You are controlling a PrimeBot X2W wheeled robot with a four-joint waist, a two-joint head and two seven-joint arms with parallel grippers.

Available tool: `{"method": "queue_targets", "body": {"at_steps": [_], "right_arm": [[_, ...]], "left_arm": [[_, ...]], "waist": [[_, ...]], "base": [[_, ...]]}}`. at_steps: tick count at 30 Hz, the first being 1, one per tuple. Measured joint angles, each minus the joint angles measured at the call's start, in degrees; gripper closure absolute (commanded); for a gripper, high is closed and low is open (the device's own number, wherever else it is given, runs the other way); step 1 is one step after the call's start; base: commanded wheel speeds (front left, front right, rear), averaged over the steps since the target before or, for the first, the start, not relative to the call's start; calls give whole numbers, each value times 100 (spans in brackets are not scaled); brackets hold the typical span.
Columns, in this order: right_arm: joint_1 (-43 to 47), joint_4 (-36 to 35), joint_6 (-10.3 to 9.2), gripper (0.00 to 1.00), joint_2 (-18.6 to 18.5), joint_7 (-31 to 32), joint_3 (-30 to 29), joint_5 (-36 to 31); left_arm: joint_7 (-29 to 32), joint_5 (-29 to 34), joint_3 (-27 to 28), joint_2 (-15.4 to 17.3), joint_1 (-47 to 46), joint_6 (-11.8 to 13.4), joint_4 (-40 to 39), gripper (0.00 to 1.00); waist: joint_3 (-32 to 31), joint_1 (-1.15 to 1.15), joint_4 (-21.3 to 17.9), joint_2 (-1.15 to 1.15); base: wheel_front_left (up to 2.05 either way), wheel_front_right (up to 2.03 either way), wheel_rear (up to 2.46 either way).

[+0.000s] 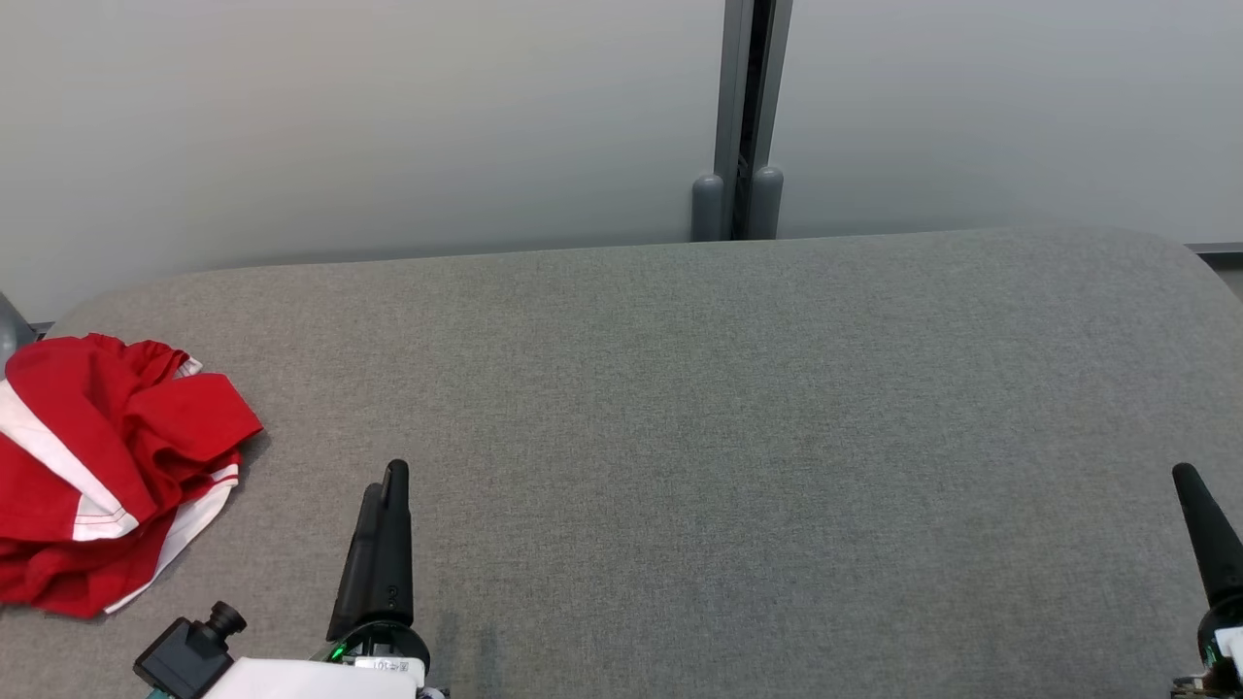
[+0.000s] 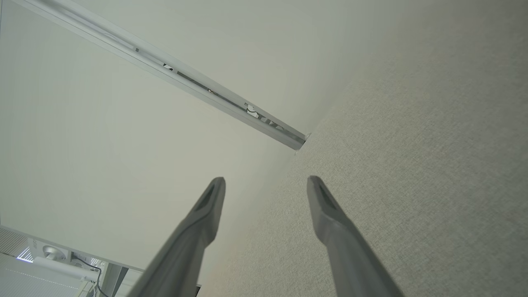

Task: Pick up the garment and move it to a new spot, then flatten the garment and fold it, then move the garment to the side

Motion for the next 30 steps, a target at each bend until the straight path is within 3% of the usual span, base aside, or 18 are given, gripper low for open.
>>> {"method": "queue_targets", "body": {"at_steps": [13,30], "right_arm": [[-190,-118,0,0,-230,-512,613,-1769],[-387,23,0,0,-348,-1085,1292,-3424]], "left_arm": [[-19,1546,49,3,-270,102,111,0],[160,3110,24,164,-515,505,563,0]], "waist": [[-17,0,-9,0],[-61,0,-30,0]], "base": [[0,0,0],[0,0,0]]}}
